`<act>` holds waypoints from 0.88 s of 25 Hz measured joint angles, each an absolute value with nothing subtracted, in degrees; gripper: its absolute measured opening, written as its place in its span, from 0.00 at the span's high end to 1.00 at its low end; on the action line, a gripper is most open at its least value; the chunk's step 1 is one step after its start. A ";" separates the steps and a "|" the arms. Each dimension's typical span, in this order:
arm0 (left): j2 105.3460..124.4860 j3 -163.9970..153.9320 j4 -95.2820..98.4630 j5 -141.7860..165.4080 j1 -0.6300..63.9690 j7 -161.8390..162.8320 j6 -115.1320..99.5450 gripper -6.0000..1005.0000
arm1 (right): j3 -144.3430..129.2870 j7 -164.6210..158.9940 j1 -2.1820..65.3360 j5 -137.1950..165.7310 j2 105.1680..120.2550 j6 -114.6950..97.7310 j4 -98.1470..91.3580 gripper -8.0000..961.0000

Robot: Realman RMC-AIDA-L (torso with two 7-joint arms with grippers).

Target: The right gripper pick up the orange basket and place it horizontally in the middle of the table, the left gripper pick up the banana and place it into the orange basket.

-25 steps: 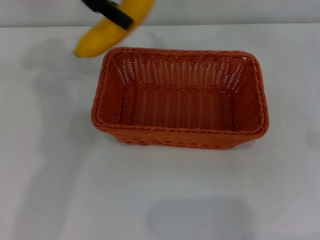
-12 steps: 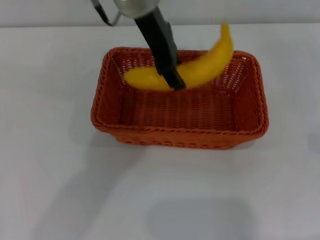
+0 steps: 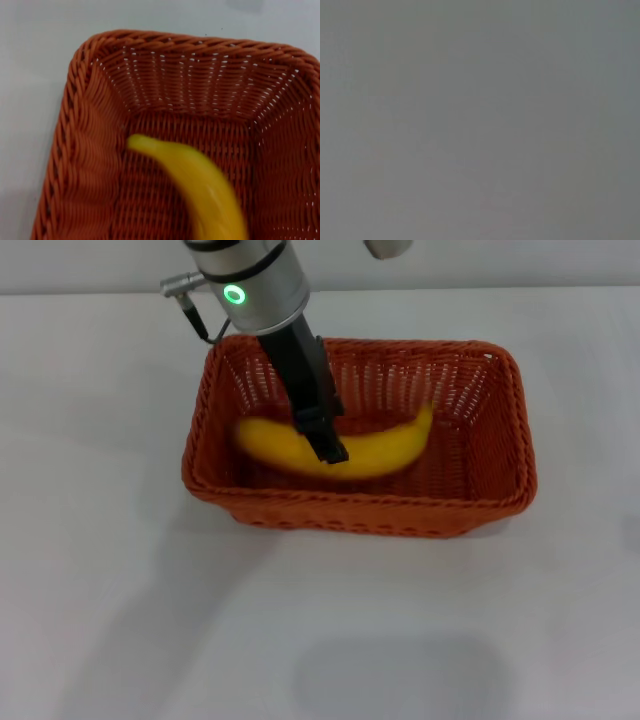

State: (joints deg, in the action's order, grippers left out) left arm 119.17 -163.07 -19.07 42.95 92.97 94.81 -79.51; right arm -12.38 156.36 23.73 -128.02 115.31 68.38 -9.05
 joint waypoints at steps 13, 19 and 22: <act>118.91 -163.03 -27.20 25.50 88.55 91.50 -79.00 0.14 | -12.40 156.82 23.67 -128.07 115.35 68.47 -8.19 0.09; 118.70 -163.03 -33.90 -0.91 78.78 84.01 -79.43 0.13 | -12.39 156.95 23.34 -128.06 115.39 68.46 -8.17 0.09; 118.68 -163.04 -34.30 -13.03 73.02 79.95 -79.53 0.13 | -12.39 156.96 23.34 -127.96 115.37 68.37 -8.17 0.09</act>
